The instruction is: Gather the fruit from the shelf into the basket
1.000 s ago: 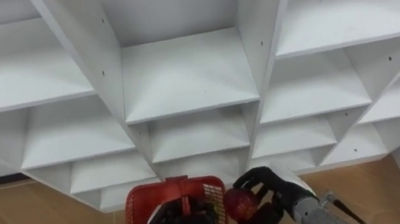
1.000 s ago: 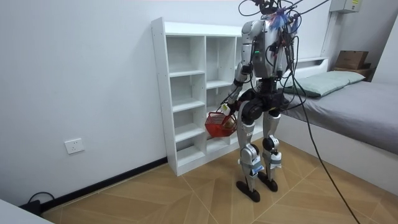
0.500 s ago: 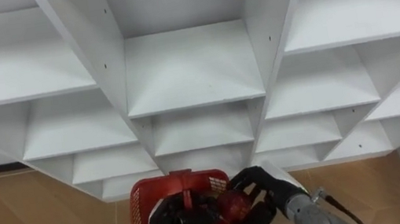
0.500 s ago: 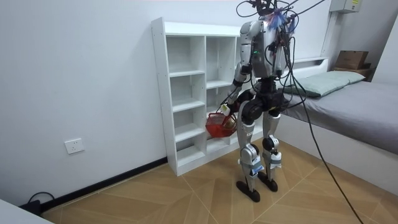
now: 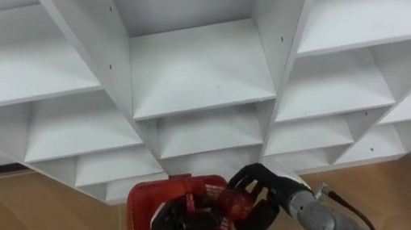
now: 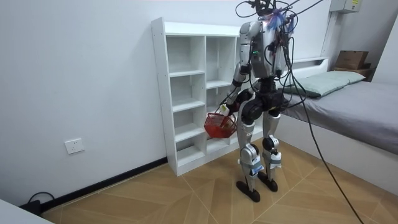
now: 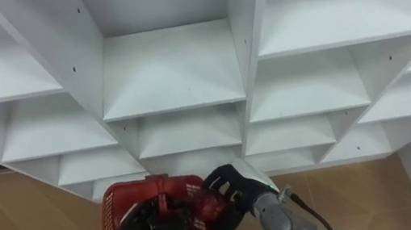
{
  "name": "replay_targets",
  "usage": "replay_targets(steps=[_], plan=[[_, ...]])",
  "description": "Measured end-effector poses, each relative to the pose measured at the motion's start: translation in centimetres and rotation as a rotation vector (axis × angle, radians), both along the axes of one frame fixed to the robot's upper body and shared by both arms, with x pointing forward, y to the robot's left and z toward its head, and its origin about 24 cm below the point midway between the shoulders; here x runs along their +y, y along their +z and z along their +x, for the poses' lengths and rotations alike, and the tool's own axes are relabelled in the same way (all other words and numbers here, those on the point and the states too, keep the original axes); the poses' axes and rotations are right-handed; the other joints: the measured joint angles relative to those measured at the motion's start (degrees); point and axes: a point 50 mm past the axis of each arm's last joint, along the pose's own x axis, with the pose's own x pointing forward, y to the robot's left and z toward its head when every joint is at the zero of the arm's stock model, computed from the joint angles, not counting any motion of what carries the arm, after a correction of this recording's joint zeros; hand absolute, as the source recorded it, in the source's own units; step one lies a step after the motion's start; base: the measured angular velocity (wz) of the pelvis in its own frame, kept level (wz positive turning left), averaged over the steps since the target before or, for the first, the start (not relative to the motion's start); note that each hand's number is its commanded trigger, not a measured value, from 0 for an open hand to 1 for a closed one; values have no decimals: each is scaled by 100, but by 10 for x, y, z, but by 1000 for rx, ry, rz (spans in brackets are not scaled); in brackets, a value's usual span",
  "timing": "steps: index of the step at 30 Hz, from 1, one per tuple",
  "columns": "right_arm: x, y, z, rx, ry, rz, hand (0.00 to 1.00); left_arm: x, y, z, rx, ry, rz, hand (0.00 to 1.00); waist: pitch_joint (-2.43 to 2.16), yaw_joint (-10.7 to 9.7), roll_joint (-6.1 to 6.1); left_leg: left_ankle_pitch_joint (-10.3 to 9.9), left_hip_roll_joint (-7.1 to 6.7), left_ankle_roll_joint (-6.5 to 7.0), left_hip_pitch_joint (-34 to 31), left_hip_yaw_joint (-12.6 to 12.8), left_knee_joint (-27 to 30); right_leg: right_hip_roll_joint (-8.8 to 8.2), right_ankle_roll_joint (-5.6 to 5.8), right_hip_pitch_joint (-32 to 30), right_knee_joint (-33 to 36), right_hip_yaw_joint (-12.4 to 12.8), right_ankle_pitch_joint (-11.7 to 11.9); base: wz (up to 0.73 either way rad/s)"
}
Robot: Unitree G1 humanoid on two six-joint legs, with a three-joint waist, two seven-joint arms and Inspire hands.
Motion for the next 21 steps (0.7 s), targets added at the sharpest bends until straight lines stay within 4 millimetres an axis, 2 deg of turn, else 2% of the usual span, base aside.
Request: replay_targets(steps=[21], plan=[[-1, -2, -1, 21, -5, 2, 100, -1, 0, -1, 1, -14, 3, 100, -17, -16, 10, -1, 6, 0, -4, -21, 66, 5, -5, 42, 16, -59, 4, 0]])
